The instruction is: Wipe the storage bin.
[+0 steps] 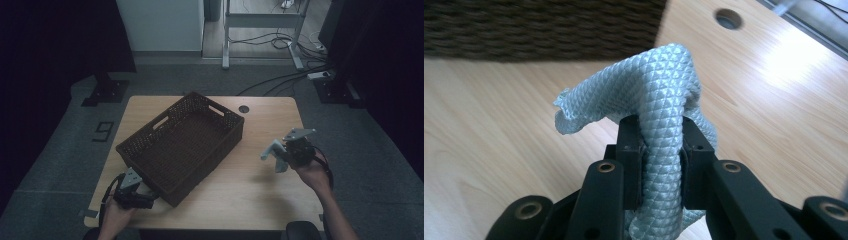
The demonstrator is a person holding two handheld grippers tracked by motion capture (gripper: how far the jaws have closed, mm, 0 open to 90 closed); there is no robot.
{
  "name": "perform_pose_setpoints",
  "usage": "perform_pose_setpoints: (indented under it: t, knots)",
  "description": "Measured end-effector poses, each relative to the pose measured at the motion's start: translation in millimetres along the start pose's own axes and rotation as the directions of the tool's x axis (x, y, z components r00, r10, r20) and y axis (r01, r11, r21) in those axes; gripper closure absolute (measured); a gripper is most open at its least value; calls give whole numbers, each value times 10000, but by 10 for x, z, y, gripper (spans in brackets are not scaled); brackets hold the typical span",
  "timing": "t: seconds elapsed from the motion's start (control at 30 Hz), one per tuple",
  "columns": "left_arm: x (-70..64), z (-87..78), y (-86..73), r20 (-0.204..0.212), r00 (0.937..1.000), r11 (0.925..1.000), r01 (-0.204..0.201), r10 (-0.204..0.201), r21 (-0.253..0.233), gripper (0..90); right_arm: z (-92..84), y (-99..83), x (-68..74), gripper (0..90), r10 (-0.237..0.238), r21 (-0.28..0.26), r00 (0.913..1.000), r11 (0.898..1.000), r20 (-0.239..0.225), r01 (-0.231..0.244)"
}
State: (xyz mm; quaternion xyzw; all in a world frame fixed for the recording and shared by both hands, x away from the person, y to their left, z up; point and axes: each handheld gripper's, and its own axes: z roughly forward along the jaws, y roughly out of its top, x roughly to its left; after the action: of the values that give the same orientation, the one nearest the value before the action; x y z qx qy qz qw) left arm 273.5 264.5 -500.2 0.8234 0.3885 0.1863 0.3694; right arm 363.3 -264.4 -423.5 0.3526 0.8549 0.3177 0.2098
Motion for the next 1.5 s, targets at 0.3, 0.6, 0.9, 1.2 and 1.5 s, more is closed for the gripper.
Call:
perform_pose_setpoints:
  t: [0.3, 0.6, 0.9, 1.2, 1.5]
  knots:
    - [0, -1, 2, 0, 10000, 10000, 31, -31, 11, 0, 23, -239, -193, 738, 663, 126, 9974, 9977, 286, -666]
    - [5, -9, 18, 71, 9997, 9996, 224, -225, 184, 0, 373, -576, -172, 728, 1249, 519, 9922, 9908, 36, -1250]
    - [-93, -169, -17, -286, 9988, 9974, 425, -409, 574, 0, 618, -868, -134, 695, 1757, 801, 9840, 9817, -303, -1728]
    - [-296, -203, 64, -169, 9982, 9959, 587, -577, 688, 0, 586, -901, -152, 466, 1987, 727, 9800, 9775, -33, -1980]
    - [-517, -203, 103, -229, 9991, 9968, 363, -347, 713, 0, 517, -845, -129, 331, 2007, 279, 9796, 9792, 99, -2009]
